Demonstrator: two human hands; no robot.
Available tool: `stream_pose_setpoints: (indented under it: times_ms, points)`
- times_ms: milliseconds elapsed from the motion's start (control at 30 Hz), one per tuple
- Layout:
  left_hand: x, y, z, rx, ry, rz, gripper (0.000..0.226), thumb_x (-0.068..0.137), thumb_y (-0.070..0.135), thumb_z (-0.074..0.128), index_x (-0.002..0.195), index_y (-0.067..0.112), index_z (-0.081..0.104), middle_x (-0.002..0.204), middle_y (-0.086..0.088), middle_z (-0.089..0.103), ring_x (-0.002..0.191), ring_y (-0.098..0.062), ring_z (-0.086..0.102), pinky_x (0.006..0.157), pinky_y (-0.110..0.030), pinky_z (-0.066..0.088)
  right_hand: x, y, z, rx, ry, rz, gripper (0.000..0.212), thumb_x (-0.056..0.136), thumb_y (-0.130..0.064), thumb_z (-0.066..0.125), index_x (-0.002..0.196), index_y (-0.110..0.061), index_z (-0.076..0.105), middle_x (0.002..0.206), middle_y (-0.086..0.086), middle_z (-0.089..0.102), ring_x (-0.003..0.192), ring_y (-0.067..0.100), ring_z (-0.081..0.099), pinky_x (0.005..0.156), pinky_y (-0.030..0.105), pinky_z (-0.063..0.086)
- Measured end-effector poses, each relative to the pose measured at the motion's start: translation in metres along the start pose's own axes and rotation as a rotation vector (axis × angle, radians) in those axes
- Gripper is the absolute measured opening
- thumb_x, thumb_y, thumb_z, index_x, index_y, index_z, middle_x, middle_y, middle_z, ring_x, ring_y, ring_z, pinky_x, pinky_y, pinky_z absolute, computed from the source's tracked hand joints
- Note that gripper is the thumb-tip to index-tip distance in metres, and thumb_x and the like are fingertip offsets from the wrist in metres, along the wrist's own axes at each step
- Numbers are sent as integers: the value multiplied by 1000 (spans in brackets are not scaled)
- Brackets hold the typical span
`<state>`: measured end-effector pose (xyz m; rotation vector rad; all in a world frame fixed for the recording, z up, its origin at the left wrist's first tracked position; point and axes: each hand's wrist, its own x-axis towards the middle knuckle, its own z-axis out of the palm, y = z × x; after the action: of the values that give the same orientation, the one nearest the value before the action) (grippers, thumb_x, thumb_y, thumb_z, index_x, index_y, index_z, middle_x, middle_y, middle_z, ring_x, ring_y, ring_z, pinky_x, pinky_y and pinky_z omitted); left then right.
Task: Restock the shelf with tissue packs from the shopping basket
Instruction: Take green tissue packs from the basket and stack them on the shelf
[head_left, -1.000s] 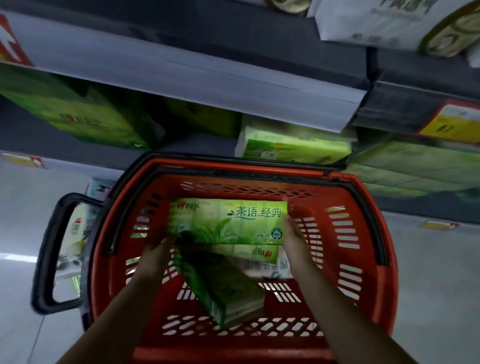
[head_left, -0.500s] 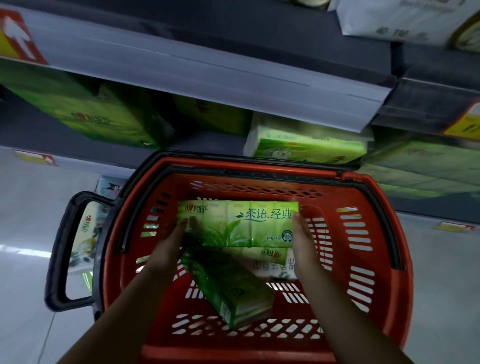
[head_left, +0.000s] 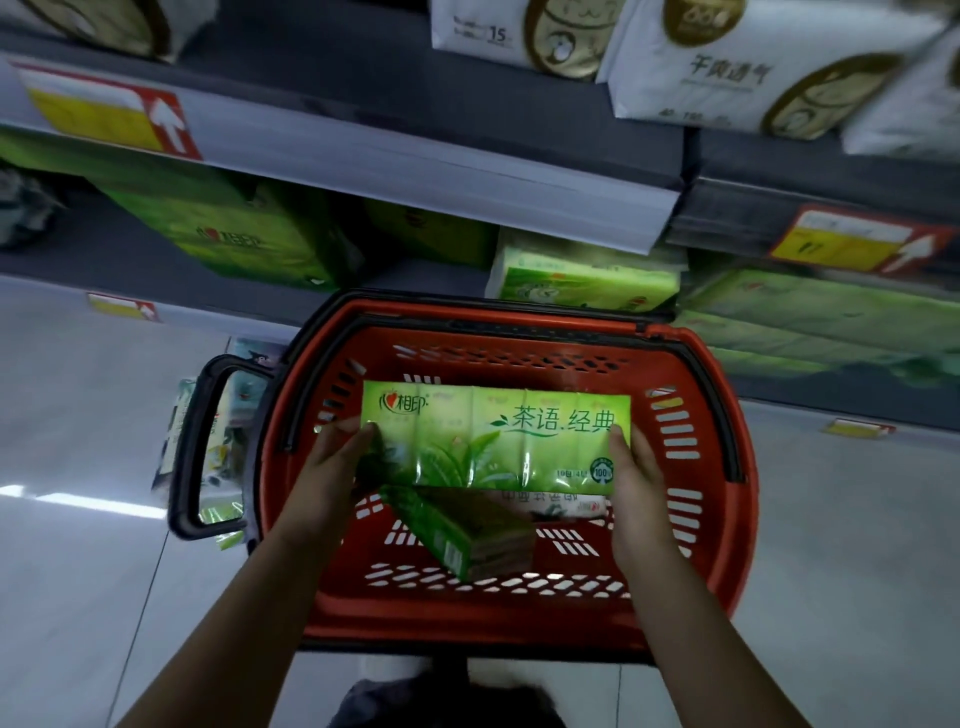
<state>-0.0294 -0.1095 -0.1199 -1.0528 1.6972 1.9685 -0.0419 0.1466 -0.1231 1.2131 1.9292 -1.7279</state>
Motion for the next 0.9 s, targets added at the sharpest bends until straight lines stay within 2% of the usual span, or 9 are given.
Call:
stream_pose_setpoints:
  times_ms: [67, 267, 367, 467, 600, 700, 767, 833, 900]
  points:
    - [-13, 7, 0, -5, 1, 8, 10, 99, 20, 44, 97, 16, 54, 90, -6, 61, 81, -22, 60, 67, -31, 46, -16, -9, -8, 21, -12, -13, 45, 96, -39, 49, 140, -29, 44, 130, -10, 51, 119, 12, 45, 100, 33, 30]
    - [-54, 27, -3, -3, 17, 41, 9, 96, 23, 51, 99, 17, 58, 91, -6, 63, 78, -19, 62, 64, -29, 47, -60, -36, -33, 74, -10, -37, 44, 95, -38, 52, 138, -32, 45, 139, -9, 48, 127, 14, 44, 105, 37, 32]
    - [-75, 43, -9, -8, 6, 32, 32, 90, 32, 56, 116, 13, 57, 110, -14, 63, 95, -26, 64, 75, -35, 51, -83, -51, -44, 116, -2, -30, 45, 93, -40, 55, 137, -35, 47, 143, -8, 46, 131, 18, 42, 110, 46, 31]
    - [-102, 72, -13, 9, -45, 36, 50, 82, 45, 59, 120, 12, 58, 110, -17, 67, 101, -36, 66, 86, -49, 53, -110, -72, -52, 144, -9, -62, 45, 91, -42, 56, 135, -36, 49, 141, -10, 49, 131, 16, 44, 111, 49, 32]
    - [-145, 114, -14, 5, -116, 126, 40, 88, 37, 54, 114, 7, 60, 97, -16, 72, 82, -30, 72, 60, -32, 58, -145, -100, -69, 162, -69, -125, 50, 82, -57, 61, 129, -43, 52, 137, -13, 54, 127, 16, 50, 109, 51, 36]
    - [-178, 145, -13, -20, -117, 209, 52, 77, 51, 65, 108, 10, 65, 96, -14, 73, 81, -28, 72, 54, -28, 56, -177, -130, -81, 218, -88, -188, 65, 60, -70, 70, 119, -46, 59, 134, -13, 56, 125, 16, 52, 108, 50, 38]
    - [-194, 167, -12, -18, -104, 242, 55, 66, 57, 71, 102, 14, 68, 94, -10, 74, 77, -25, 72, 51, -27, 53, -194, -151, -88, 222, -76, -220, 85, 45, -79, 72, 122, -45, 57, 136, -14, 54, 127, 14, 50, 109, 49, 36]
    - [-208, 184, -13, -35, -97, 236, 39, 78, 43, 64, 101, 13, 68, 91, -10, 74, 77, -26, 72, 55, -31, 53, -212, -171, -94, 211, -73, -242, 80, 58, -72, 71, 129, -39, 53, 134, -17, 54, 126, 12, 49, 110, 45, 35]
    - [-222, 200, -12, -58, -100, 235, 50, 72, 50, 70, 102, 10, 69, 95, -13, 74, 88, -32, 71, 66, -37, 55, -228, -189, -100, 235, -51, -259, 51, 83, -47, 62, 131, -39, 49, 123, -21, 55, 121, 9, 49, 110, 41, 34]
